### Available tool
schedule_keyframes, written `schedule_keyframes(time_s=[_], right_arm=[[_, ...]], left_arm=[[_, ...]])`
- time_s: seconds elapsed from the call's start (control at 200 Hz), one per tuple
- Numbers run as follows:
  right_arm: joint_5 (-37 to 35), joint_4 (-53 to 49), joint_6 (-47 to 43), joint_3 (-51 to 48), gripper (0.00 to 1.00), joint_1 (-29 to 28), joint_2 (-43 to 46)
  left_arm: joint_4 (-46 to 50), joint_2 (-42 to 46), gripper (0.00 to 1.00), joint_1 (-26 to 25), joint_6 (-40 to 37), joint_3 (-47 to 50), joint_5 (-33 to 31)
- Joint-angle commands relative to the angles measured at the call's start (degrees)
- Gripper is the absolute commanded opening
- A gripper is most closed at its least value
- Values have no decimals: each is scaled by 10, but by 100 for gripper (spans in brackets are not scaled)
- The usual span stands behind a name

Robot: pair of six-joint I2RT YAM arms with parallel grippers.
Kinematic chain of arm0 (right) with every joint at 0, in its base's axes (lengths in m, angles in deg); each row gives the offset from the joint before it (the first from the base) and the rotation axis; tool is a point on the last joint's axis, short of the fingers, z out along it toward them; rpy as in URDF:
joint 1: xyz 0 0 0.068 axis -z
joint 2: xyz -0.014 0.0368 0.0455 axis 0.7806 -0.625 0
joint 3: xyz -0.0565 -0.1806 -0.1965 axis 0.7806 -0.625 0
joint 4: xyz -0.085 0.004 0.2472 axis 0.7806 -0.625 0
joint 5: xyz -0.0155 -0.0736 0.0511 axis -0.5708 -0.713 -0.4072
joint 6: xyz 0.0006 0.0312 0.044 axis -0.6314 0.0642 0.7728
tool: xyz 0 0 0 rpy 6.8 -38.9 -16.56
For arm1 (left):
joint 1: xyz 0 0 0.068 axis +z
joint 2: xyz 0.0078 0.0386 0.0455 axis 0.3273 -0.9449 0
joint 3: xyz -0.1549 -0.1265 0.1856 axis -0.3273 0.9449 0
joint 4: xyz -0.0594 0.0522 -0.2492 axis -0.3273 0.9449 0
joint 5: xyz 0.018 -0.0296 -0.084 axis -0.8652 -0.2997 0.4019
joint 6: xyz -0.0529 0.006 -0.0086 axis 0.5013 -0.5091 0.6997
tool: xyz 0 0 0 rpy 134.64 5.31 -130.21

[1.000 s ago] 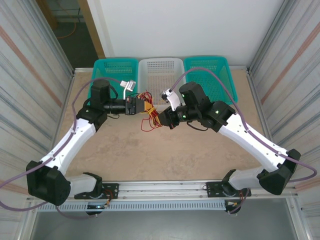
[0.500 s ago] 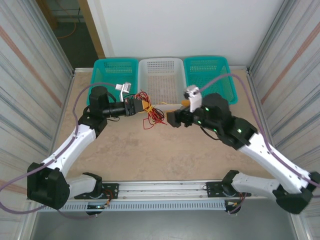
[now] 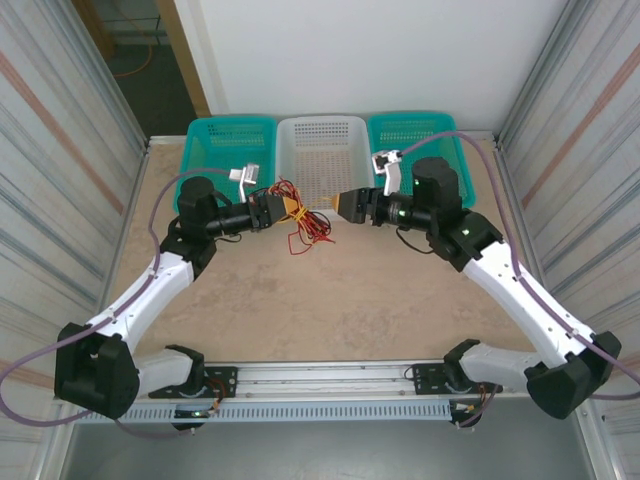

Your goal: Untangle the cables

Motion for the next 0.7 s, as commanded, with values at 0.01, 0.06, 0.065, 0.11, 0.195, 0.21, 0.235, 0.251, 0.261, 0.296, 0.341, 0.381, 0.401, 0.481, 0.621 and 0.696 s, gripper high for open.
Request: schedule_keyframes(time_s=[0.01,0.06,0.065,0.11,0.195,0.21,0.235,0.251,0.261,0.296,0.341,0.381,0.401,0.481,0.621,0.696], right_arm=[[9,3,9,34,56,-22,-3],[2,2,7,36,49,-29,-8],[2,3,7,36,48,-30,-8],[-5,4,8,34,44,-32,-10],[-15,10,11,29,35,-33,-8],[-17,11,11,29,34,-33,-7],[-18,13,11,28,32,-32,-5],[-18,15,11,27,30,-32,-4],[-18,15,10,27,29,-32,-4],[-19,15,9,28,25,-32,-3],[-24,13,10,29,23,-32,-4],[-26,10,10,31,22,-30,-4],[-28,8,10,31,22,-29,-4],[-29,7,11,29,20,-26,-4],[-34,7,17,26,15,-20,-3],[-32,10,18,27,9,-18,-3]], left_arm=[[-32,14,0,-3,9,-10,-2],[-32,14,0,-3,10,-9,-2],[-32,14,0,-3,10,-9,-2],[-32,14,0,-3,11,-10,-1],[-33,14,0,-3,12,-11,0],[-34,13,0,-3,11,-11,0],[-34,13,0,-4,11,-11,1],[-35,13,0,-3,11,-12,2],[-35,12,0,-3,11,-12,3],[-38,12,0,-3,12,-12,5],[-41,11,0,-3,12,-12,8],[-42,11,0,-3,11,-12,9],[-42,11,0,-3,11,-13,11],[-41,10,0,-3,9,-12,13],[-40,7,0,-6,5,-14,23],[-34,6,0,-8,-1,-15,26]])
